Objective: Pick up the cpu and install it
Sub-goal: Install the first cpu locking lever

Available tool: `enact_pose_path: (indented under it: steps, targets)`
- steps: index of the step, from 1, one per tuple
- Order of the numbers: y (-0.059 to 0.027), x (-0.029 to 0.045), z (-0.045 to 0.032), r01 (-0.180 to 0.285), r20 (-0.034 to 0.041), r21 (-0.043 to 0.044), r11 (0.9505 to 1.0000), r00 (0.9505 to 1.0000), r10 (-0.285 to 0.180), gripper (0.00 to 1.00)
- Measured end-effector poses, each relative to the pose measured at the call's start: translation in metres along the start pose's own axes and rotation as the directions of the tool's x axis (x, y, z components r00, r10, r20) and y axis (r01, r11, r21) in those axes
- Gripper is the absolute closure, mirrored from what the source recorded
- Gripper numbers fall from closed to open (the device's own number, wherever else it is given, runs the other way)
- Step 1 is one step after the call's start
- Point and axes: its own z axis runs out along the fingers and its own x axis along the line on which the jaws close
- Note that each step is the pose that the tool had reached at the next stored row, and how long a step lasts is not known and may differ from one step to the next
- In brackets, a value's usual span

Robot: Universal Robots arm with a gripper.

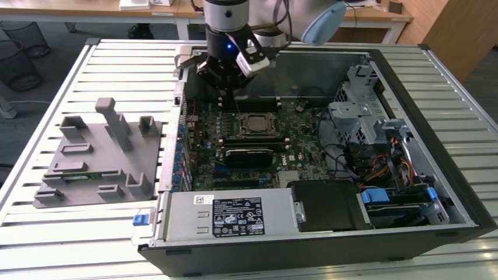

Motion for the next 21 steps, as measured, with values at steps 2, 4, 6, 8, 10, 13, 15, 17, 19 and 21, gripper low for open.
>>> enact_pose_path:
  steps: [2, 4, 6, 8, 10, 13, 15, 17, 19, 21]
  targets:
    - [0.0033, -0.0002, 0.0002, 0.0, 0.0002, -0.0001, 1.0, 1.0, 0.0, 0.89]
    - [0.0057, -0.0012, 0.0003, 0.0, 0.0002, -0.0001, 1.0, 1.0, 0.0, 0.89]
    - [0.0065, -0.0049, 0.0006, 0.0, 0.0, -0.0001, 1.0, 1.0, 0.0, 0.89]
    - [0.0064, -0.0115, 0.001, 0.0, -0.0013, -0.0002, 1.0, 1.0, 0.0, 0.89]
    - [0.0059, -0.0195, 0.0014, 0.0, -0.003, -0.0003, 1.0, 1.0, 0.0, 0.89]
    - [0.0055, -0.026, 0.0021, -0.001, -0.0054, -0.0005, 1.0, 1.0, 0.001, 0.89]
    - [0.0054, -0.0265, 0.0028, -0.002, -0.0054, -0.0005, 1.0, 1.0, 0.002, 0.89]
    - [0.0051, -0.0265, 0.0036, -0.002, -0.0054, -0.0048, 1.0, 1.0, 0.002, 0.89]
    - [0.0045, -0.0265, 0.0048, -0.002, -0.0041, -0.0213, 0.9998, 1.0, 0.002, 0.89]
    - [0.0035, -0.0266, 0.0073, -0.002, -0.0031, -0.0318, 0.9995, 1.0, 0.002, 0.89]
